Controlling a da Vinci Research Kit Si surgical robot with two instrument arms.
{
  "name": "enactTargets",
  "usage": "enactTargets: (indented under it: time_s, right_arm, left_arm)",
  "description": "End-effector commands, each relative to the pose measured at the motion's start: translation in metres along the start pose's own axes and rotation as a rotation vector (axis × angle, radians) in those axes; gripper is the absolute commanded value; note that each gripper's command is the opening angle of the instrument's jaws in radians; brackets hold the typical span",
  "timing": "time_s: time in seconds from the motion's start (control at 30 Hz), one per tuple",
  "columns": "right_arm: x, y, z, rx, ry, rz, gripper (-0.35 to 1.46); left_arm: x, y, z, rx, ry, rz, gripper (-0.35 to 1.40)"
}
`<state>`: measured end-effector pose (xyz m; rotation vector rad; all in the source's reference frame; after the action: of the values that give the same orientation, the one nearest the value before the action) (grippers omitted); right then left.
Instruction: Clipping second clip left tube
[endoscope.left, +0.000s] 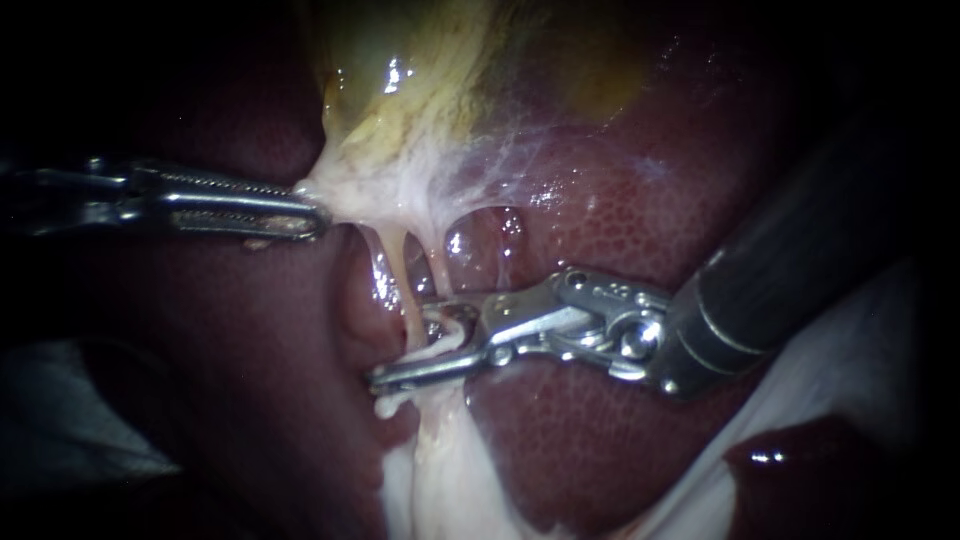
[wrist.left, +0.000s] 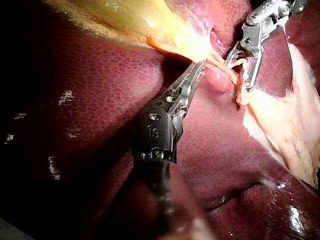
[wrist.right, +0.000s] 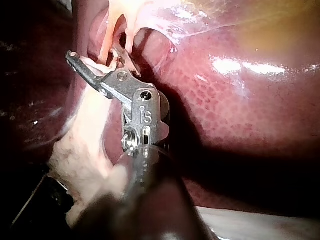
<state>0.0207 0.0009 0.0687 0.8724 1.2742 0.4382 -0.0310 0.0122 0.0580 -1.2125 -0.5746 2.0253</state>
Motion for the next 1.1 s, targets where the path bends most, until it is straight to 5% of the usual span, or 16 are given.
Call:
enactTargets:
  time_s: [0.03,0.6,1.1]
  right_arm:
    - [-0.0002,0.0001,-0.0002,0.01,-0.003,-0.003,0.5]
    - [-0.0011,-0.0004,-0.0012,0.135,-0.033,-0.032,0.49]
    - [-0.0013,-0.0007,0.0002,0.215,0.056,-0.023,0.47]
  left_arm:
    - [0.0,0.0,-0.0001,0.001,0.001,0.0,-0.35]
    - [0.0,0.0,-0.0001,0.001,0.0,0.0,-0.35]
    - [0.0001,0.0,-0.0001,0.002,0.001,0.0,-0.35]
